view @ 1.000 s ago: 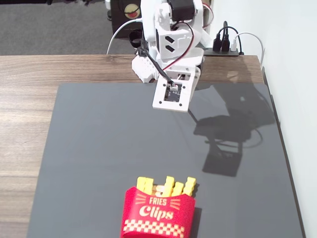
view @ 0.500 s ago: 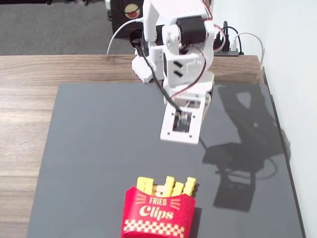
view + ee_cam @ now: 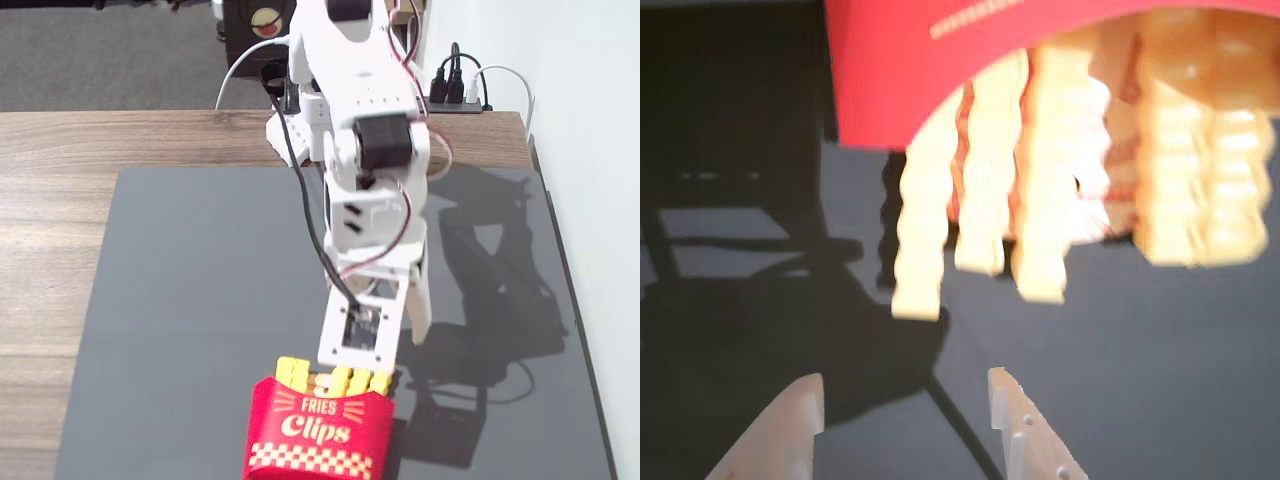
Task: Grab a fry
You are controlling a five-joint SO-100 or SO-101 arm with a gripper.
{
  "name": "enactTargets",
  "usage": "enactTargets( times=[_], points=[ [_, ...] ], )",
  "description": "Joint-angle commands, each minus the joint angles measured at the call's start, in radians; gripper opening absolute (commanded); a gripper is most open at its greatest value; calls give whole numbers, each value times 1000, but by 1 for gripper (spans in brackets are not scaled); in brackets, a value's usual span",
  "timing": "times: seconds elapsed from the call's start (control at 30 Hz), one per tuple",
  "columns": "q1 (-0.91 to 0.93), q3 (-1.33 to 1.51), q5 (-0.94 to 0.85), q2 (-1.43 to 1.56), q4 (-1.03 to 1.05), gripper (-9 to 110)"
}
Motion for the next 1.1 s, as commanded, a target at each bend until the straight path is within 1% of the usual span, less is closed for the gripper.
enactTargets(
  times=[0.0, 0.6, 0.63, 0.73, 0.83, 1.07],
  points=[
    [5, -92, 5, -34, -15, 22],
    [3, -272, 15, -222, -9, 21],
    [3, -275, 17, -227, -9, 19],
    [2, -288, 28, -239, -11, 8],
    [2, -298, 31, -247, -8, 2],
    [0, -298, 26, -250, 17, 1]
  ],
)
